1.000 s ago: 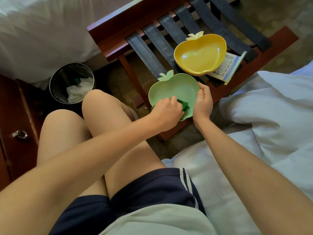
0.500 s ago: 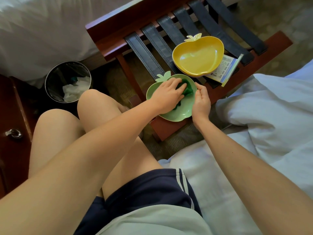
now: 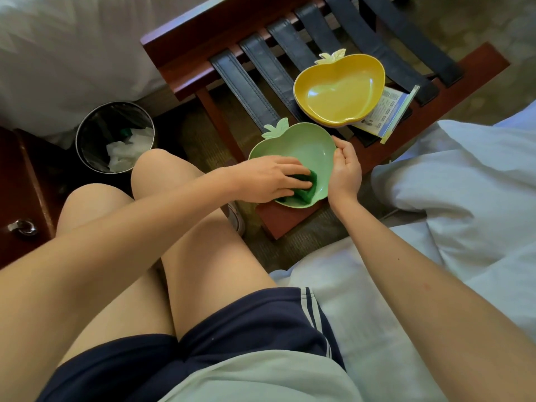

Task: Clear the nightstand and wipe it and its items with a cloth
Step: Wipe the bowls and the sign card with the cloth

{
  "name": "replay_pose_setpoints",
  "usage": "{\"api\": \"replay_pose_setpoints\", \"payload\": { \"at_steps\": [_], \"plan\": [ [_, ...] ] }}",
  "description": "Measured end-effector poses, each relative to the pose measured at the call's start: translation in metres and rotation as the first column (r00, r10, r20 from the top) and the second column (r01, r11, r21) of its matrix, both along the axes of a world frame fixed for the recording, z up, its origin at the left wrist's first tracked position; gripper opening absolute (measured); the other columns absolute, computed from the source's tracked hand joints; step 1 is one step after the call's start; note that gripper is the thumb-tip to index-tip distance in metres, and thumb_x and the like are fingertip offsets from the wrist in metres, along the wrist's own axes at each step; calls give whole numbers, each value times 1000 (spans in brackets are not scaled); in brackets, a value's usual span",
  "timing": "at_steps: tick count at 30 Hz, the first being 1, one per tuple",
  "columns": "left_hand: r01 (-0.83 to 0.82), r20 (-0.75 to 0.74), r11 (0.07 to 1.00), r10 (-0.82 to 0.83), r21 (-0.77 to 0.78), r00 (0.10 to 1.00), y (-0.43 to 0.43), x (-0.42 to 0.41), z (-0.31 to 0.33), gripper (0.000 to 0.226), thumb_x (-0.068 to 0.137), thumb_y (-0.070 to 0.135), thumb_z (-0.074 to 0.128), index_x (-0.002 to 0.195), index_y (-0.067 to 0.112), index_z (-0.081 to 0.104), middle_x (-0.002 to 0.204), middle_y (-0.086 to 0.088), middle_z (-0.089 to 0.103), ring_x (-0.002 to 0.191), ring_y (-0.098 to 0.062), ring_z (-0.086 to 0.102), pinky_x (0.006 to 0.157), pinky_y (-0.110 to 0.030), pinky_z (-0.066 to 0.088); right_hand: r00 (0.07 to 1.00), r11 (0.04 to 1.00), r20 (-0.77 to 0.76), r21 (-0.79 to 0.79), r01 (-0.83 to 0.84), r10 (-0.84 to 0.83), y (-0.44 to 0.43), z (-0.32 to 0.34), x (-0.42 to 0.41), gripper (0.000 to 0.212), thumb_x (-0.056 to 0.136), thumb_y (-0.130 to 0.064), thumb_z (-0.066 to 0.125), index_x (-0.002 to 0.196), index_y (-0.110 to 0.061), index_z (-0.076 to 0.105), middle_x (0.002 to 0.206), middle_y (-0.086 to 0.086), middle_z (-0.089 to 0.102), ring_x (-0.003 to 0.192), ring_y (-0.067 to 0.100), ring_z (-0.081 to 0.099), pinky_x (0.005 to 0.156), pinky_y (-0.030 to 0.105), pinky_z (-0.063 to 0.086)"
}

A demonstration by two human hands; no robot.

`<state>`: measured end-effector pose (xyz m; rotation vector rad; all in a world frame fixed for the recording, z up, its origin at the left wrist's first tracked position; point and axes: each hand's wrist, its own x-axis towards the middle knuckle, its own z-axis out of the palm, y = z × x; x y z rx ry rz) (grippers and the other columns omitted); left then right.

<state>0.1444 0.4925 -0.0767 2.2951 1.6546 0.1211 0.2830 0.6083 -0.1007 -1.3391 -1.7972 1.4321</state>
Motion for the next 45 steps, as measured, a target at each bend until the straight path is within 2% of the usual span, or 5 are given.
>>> {"api": "replay_pose_setpoints", "payload": {
  "at_steps": [6, 13, 24, 31, 45],
  "plan": [
    [14, -7, 1000, -13, 26, 1000, 15, 17, -3, 42, 96, 24, 45, 136, 11, 49, 140, -13, 47, 130, -32, 41, 109, -39, 29, 999, 999, -23, 21, -31, 31, 0, 0, 2, 33, 100, -14, 35, 124, -20, 58, 124, -6, 59, 115, 10, 52, 94, 28, 42],
    [-387, -104, 917, 396, 97, 912, 39, 34, -13, 54, 91, 32, 30, 123, 0, 59, 120, -20, 60, 107, -37, 59, 89, -44, 52, 999, 1000, -46, 4, -3, 3, -1, -2, 0, 35, 98, -14, 35, 124, -20, 58, 124, -3, 59, 114, 11, 53, 98, 32, 43],
    [-609, -377, 765, 638, 210, 672, 37, 36, -16, 51, 102, 31, 22, 139, 0, 39, 145, -10, 38, 133, -24, 37, 102, -33, 32, 999, 999, -6, -9, 35, -35, -1, 2, -2, 34, 99, -16, 36, 124, -22, 58, 125, -4, 59, 112, 8, 53, 98, 35, 44],
    [-499, -123, 827, 541, 261, 832, -4, 14, -14, 49, 88, 33, 33, 105, 4, 69, 105, -14, 65, 85, -32, 61, 78, -35, 53, 999, 999, 10, 8, 33, -33, -3, 2, -2, 34, 100, -16, 35, 125, -20, 58, 126, -4, 59, 111, 8, 52, 92, 28, 43],
    [-323, 31, 934, 322, 153, 946, 23, 31, -17, 42, 90, 27, 47, 123, 5, 61, 123, -19, 60, 111, -37, 57, 92, -44, 47, 999, 998, 13, 49, 36, -36, -2, -3, -2, 35, 100, -14, 35, 126, -20, 57, 127, -4, 59, 110, 4, 51, 82, 15, 36]
  ]
}}
